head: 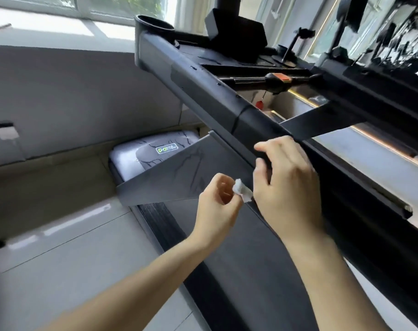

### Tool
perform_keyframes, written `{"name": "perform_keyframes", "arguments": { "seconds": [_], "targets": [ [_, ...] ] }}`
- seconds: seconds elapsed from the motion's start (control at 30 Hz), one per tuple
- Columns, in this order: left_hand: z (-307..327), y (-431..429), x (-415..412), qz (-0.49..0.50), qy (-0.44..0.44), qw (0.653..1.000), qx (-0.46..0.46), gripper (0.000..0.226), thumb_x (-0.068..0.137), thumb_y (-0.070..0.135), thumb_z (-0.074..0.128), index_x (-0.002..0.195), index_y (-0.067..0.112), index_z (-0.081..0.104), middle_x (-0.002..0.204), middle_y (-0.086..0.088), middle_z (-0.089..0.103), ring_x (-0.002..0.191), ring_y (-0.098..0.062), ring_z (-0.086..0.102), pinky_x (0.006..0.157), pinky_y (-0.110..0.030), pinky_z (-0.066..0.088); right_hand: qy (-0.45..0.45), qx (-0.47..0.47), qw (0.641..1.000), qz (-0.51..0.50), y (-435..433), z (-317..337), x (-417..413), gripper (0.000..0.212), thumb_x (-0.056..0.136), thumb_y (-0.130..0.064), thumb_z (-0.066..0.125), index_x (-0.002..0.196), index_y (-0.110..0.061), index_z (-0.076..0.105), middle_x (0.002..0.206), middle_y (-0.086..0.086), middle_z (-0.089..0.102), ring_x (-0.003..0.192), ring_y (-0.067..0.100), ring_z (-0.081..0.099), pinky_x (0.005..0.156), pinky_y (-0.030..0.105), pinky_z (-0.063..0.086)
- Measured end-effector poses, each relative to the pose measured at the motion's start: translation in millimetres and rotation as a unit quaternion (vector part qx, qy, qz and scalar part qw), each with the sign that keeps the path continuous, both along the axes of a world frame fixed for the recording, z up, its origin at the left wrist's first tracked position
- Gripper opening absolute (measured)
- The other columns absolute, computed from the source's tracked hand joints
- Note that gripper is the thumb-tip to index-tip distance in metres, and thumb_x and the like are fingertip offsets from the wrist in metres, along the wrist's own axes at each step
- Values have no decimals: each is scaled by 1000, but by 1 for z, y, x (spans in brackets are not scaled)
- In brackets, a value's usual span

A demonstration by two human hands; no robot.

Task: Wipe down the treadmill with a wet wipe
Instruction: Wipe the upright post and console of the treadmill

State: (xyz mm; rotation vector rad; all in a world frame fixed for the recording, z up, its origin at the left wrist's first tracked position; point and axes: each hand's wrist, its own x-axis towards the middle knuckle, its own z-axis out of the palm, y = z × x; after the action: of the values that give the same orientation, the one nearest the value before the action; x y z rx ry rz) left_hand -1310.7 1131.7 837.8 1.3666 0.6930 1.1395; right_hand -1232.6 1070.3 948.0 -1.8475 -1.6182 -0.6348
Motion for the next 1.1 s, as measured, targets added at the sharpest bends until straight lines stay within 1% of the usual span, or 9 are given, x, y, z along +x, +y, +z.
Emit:
{"name": "perform_keyframes", "arguments": {
  "seconds": [0.07, 0.17, 0.3, 0.43, 0.57, 0.7, 0.87, 1.0, 1.1],
  "targets": [
    [-1, -11, 11, 17, -12, 1000, 19, 21, 95, 1, 66, 82, 12, 54, 65, 16, 61, 59, -7, 46, 54, -30, 41, -33, -14, 999, -25, 7, 8, -3, 23, 90, -6, 63, 113, -8, 66, 111, 10, 64, 102, 29, 60, 87, 42, 49],
    [-5, -11, 24, 48, -6, 998, 32, 22, 89, -1, 69, 78, 14, 57, 68, 2, 59, 64, -24, 47, 59, -41, 43, -84, -41, 995, -22, 12, 12, -5, 21, 88, -11, 65, 109, -11, 66, 115, 9, 62, 107, 31, 59, 95, 44, 43],
    [9, 17, 26, 106, -38, 993, 44, 25, 81, -6, 67, 71, 15, 57, 71, 15, 58, 67, -10, 49, 83, -35, 47, -74, -53, 994, -53, 16, 16, 9, 25, 86, -12, 68, 111, -11, 66, 128, 11, 60, 119, 33, 57, 105, 47, 40],
    [10, 93, 15, 168, -31, 985, -25, 11, 68, 16, 67, 63, 22, 60, 68, -6, 60, 64, -11, 46, 66, -32, 39, -60, -62, 994, -68, 21, 13, 12, 25, 85, -11, 69, 109, -12, 65, 131, 10, 60, 119, 33, 57, 100, 45, 43],
    [8, 150, 4, 189, 28, 981, -24, 14, 69, 37, 65, 64, 24, 63, 65, 4, 55, 64, -12, 47, 66, -32, 39, -55, -37, 996, -64, 22, 13, 15, 18, 85, -9, 69, 103, -11, 69, 126, 9, 64, 110, 33, 61, 93, 45, 46],
    [18, 91, 26, 195, -41, 978, 56, 15, 75, -1, 61, 73, 9, 50, 74, 0, 54, 63, -18, 49, 62, -31, 40, -59, -23, 996, -58, 22, 9, 17, 14, 84, -9, 67, 98, -12, 70, 127, 9, 65, 111, 33, 62, 93, 45, 45],
    [-5, -1, 35, 118, -49, 982, 138, 33, 76, -18, 63, 70, 13, 52, 79, 12, 53, 73, -16, 49, 66, -23, 39, -62, -29, 996, -52, 19, 7, 19, 12, 87, -11, 65, 99, -11, 69, 133, 11, 63, 118, 33, 61, 97, 46, 46],
    [7, 26, 24, 88, -45, 977, 187, 25, 74, -9, 64, 68, 13, 51, 77, 13, 50, 71, -14, 48, 62, -24, 38, -60, -27, 997, -49, 18, 3, 17, 9, 87, -11, 66, 95, -10, 68, 136, 13, 61, 121, 34, 59, 101, 48, 45],
    [13, 79, 18, 136, -26, 980, 139, 32, 66, -5, 66, 65, 17, 43, 67, 8, 45, 60, -20, 45, 57, -31, 36, -59, -17, 997, -41, 19, 2, 17, 6, 86, -12, 66, 92, -9, 67, 134, 14, 61, 119, 36, 60, 101, 47, 45]
  ]
}}
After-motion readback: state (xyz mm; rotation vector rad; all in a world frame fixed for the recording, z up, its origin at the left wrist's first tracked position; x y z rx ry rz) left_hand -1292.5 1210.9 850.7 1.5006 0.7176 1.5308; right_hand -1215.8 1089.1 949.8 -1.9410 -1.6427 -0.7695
